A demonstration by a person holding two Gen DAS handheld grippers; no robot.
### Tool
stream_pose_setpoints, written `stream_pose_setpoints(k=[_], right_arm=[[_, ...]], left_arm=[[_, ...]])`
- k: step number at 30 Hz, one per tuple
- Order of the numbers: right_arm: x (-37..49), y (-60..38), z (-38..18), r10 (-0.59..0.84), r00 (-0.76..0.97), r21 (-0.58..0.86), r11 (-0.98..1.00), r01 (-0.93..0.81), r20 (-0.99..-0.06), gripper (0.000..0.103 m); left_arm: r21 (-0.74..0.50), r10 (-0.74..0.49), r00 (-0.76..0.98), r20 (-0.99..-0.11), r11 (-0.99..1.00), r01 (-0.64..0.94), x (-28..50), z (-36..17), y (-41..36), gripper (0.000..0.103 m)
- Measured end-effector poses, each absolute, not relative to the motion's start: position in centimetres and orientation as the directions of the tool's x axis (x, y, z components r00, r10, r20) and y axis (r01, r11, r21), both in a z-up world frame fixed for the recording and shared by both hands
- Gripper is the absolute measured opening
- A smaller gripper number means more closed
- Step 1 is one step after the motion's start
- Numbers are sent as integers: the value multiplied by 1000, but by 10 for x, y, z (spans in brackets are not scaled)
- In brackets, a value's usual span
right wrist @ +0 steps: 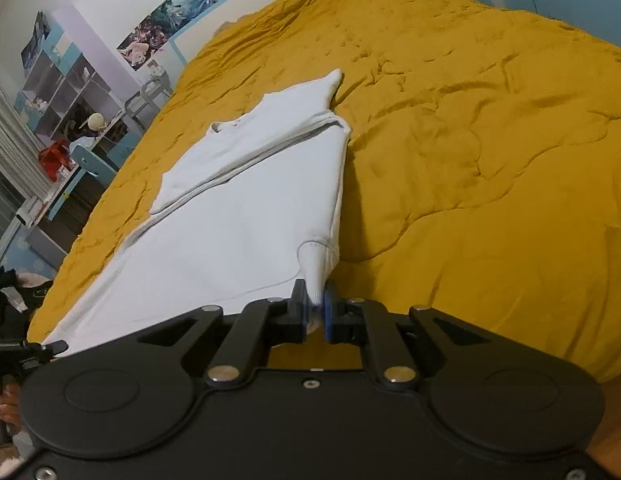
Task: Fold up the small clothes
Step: 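Grasp the sweatshirt hem with both tools, then lift the hem and fold it toward the collar with both tools, release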
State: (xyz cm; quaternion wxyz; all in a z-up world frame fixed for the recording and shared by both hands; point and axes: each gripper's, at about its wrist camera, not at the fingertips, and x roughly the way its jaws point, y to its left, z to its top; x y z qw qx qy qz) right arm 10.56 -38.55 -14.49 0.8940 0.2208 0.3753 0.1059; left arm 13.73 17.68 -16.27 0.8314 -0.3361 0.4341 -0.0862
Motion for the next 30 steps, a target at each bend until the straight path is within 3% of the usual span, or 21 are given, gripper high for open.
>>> stream_pose_setpoints(k=[4,9,11,13,14,17,18,22,30], right_arm=[[115,-384,-165,349,657,472,882,11,-669,11],[119,-392,-178,380,638,530,846,53,-669,25],[121,-393,-179,407,628,554,831,46,-663,35],[123,-392,-178,422,625,562,826,33,-657,42],[125,-389,-176,419,622,551,834,23,-662,42],[128,-383,-170,402,614,500,866,-14,-679,13],[128,-382,-167,401,614,494,869,-21,-679,10],[131,-385,-149,428,626,525,850,-34,-652,9],[184,-394,-115,502,679,655,754,-41,-535,9]], left_arm=[[-630,-442,578,-686,758,-168,145,-182,176,4],[-658,-463,589,-662,736,-160,148,-191,181,28],[-665,-467,595,-654,730,-158,151,-192,181,30],[-665,-473,587,-657,730,-156,155,-193,181,23],[-659,-472,580,-664,737,-154,158,-193,180,7],[-666,-491,567,-662,732,-143,162,-189,181,2],[-663,-491,565,-663,736,-137,163,-186,181,2],[-660,-505,586,-633,748,-70,166,-167,178,1],[-785,-600,648,-469,619,6,231,-138,193,1]])
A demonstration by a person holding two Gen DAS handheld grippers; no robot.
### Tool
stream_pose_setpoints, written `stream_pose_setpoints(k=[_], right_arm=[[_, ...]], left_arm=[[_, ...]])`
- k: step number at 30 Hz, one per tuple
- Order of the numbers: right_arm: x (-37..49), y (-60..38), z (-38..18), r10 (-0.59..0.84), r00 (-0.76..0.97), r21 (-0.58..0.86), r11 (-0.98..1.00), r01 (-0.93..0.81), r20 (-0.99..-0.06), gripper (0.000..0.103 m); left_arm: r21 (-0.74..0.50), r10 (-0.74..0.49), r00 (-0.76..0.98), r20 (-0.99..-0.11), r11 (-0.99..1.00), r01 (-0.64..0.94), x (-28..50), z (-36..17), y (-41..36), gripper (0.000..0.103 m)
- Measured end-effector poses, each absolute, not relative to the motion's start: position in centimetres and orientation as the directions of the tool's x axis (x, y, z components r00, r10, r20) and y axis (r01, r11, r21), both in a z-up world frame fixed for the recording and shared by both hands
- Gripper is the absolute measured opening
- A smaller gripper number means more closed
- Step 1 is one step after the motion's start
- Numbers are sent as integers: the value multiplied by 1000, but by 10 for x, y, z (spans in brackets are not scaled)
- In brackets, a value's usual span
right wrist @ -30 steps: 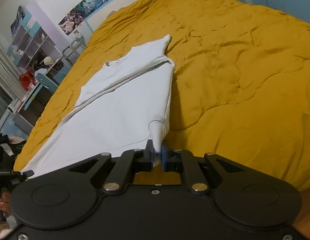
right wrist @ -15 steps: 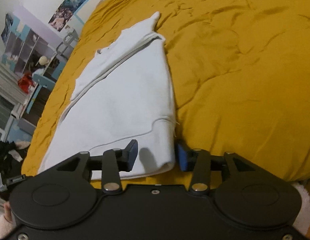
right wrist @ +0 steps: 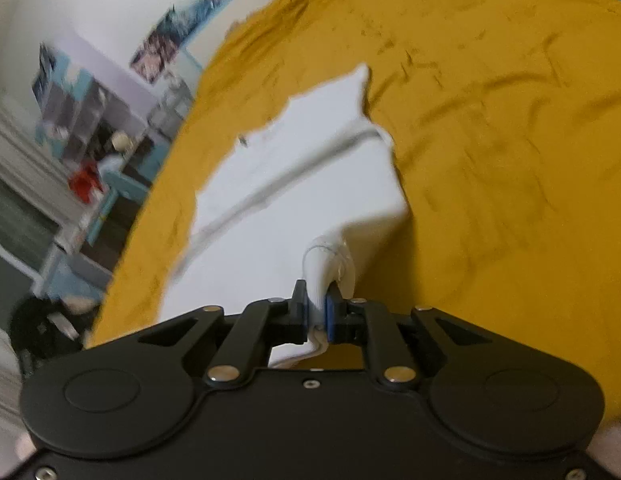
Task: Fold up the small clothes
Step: 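Lift the hem and fold it toward the collar with both tools, release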
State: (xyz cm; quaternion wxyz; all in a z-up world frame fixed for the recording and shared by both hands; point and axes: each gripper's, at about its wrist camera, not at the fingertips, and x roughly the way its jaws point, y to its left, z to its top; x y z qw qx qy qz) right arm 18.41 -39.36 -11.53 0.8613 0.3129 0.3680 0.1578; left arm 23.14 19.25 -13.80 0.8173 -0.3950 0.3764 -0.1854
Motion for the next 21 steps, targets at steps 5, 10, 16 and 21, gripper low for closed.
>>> stream_pose_setpoints(k=[5,10,16,21], right_arm=[[265,-396,-95,488,730,670,741,-57,-479,9],[372,-395,-87,467,759,684,729,-40,-453,9],[496,-378,-100,371,788,622,783,19,-492,9],[532,-375,-127,244,779,592,783,194,-578,49]], left_arm=[[-767,-580,680,-448,640,41,317,-119,201,1],[-770,-560,697,-448,638,18,428,-114,210,1],[-724,-484,729,-485,690,-23,553,-126,206,4],[-737,-333,813,-478,655,-165,561,-142,234,40]])
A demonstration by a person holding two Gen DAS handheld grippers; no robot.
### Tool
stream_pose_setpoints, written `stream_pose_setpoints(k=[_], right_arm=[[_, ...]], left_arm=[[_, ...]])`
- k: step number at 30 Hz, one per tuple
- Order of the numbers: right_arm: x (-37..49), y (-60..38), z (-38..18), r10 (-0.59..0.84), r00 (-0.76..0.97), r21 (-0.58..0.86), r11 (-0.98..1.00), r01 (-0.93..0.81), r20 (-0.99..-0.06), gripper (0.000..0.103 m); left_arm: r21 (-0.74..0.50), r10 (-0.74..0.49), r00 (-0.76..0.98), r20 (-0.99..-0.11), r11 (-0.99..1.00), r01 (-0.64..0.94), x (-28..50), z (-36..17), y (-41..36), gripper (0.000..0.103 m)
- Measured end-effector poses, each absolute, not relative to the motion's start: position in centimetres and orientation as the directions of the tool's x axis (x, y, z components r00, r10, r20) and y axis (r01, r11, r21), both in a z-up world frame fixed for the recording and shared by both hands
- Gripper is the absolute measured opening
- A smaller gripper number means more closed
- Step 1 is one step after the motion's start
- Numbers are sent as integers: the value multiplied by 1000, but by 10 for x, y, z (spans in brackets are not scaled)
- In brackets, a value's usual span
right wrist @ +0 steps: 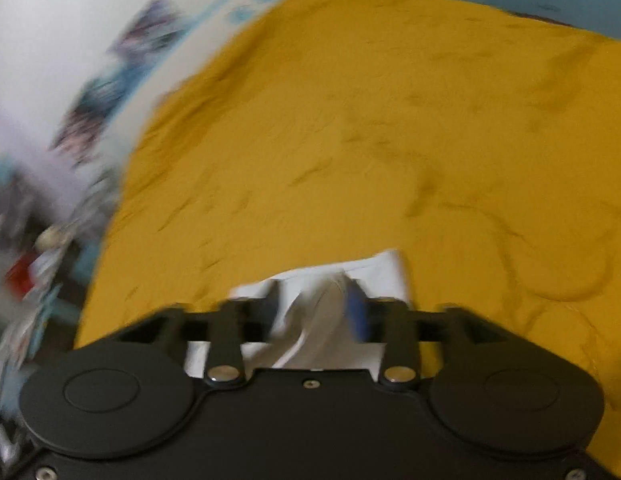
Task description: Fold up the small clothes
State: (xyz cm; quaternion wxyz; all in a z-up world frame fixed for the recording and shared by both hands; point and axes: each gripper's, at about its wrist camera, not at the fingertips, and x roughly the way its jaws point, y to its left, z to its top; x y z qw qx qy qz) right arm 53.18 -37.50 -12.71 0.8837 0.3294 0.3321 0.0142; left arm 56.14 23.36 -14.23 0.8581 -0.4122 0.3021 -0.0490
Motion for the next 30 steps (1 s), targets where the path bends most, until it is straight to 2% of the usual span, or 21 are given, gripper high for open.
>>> stream_pose_setpoints(k=[1,3,8,14,20,30], right_arm=[[525,-376,-129,276,781,610,776,163,-560,49],[506,-376,-130,304,767,606,783,137,-566,49],[424,-385,-135,406,716,658,747,99,-569,50],[364,-393,-154,449,672,704,693,155,-589,53],[367,-386,-174,393,657,676,694,246,-643,53],[398,-393,-210,391,670,737,571,361,-631,53]], left_arm=[[-751,-348,821,-453,644,-141,551,-143,239,50],[-732,-378,802,-462,673,-105,524,-142,242,49],[-670,-421,701,-575,735,-108,452,-146,234,50],[-700,-489,610,-623,697,-156,400,-170,215,58],[-686,-428,639,-639,694,-221,403,-191,203,71],[-745,-416,665,-621,576,-335,445,-216,206,72]])
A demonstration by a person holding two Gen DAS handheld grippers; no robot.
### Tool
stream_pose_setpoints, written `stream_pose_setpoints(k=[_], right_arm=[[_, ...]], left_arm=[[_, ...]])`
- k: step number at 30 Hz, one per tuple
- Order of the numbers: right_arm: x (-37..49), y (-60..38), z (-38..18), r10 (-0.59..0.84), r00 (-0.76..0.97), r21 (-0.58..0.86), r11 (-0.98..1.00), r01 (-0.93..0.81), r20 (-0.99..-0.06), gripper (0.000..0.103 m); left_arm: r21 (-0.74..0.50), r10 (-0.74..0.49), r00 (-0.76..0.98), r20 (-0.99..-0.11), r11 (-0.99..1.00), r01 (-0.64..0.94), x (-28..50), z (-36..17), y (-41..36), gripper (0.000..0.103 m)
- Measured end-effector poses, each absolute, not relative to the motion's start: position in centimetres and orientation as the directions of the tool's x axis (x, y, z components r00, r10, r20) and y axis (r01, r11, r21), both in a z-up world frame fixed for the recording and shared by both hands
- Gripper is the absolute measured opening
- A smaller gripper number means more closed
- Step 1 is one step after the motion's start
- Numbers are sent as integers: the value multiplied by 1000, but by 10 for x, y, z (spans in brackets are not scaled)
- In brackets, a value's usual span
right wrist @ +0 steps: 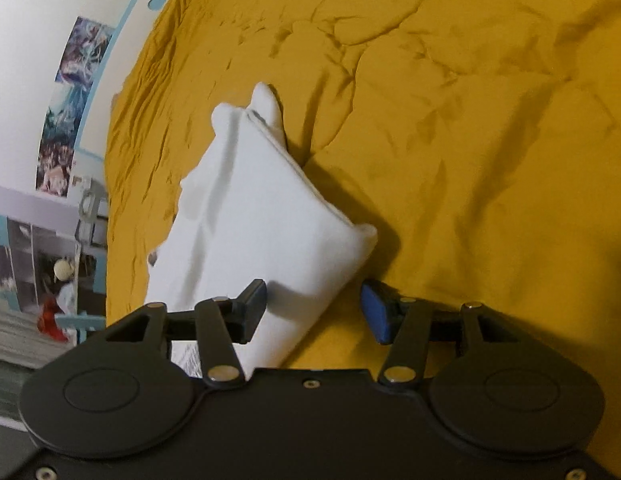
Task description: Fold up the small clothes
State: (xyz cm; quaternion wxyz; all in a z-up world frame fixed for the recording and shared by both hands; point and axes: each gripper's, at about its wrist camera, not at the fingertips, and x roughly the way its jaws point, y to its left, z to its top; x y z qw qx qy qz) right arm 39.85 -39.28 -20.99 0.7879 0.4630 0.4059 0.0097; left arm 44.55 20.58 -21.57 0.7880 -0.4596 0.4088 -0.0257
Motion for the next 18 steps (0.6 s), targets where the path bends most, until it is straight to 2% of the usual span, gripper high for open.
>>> stream_pose_setpoints(k=[3,4,5,7,8,11,18], right_arm=[[406,-390,-210,385,675,737,571,361,-629,53],[407,-390,-210,382,677,736,572,362,-629,54],[409,-389,-210,378,680,736,573,362,-629,54],[412,-387,-208,375,685,731,591,342,-624,38],[414,-384,-207,372,681,718,613,329,-630,24],[414,-380,-201,353,692,702,640,312,-630,10],[402,-378,-159,344,731,699,670,248,-589,6]], left_arm=[[-748,-410,669,-620,567,-346,454,-217,205,70],[-748,-407,670,-621,564,-350,457,-218,204,57],[-745,-403,668,-625,565,-356,459,-219,204,34],[-755,-418,663,-621,545,-365,462,-224,206,21],[-767,-423,667,-613,522,-374,462,-226,207,18],[-771,-419,675,-607,518,-372,461,-223,208,15],[-748,-420,683,-598,598,-287,457,-172,205,13]])
